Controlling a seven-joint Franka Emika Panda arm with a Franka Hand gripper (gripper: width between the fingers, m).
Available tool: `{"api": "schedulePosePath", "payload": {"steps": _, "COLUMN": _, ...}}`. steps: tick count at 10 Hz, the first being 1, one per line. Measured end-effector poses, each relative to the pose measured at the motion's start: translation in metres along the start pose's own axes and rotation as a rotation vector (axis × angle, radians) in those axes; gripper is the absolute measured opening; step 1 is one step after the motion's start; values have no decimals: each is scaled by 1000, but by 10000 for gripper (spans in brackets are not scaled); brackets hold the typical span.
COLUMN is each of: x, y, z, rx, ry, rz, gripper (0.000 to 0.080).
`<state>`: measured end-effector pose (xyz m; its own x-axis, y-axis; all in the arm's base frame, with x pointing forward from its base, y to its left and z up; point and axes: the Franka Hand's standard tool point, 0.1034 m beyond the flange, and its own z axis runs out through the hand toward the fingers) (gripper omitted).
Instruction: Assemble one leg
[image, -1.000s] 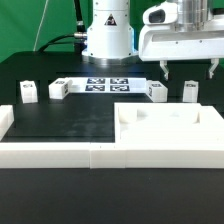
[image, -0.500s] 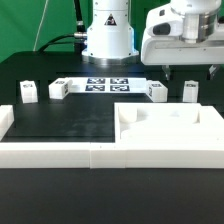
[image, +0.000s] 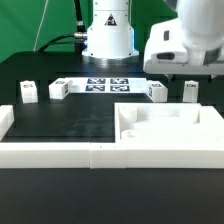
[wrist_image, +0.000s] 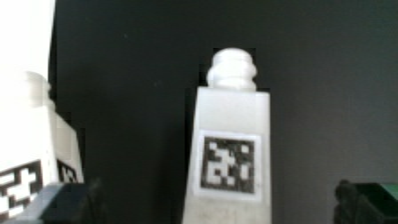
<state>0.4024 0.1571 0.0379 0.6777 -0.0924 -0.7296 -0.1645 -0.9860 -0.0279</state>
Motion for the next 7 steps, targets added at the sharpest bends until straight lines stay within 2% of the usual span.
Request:
{"api": "schedulePosePath", "payload": {"steps": 1, "x": 8, "y": -3, "z": 1, "rx": 5, "ry": 8, "rz": 6, "gripper": 649}}
{"api": "schedulePosePath", "payload": {"steps": 2, "x": 9, "y": -4, "z": 6, "rx": 20, "ry": 16, "rz": 28, "gripper": 649}}
{"api": "schedulePosePath", "payload": {"steps": 7, "x": 12, "y": -1, "z": 32, "rx": 14, "ry": 1, "rz": 38, "gripper": 649}}
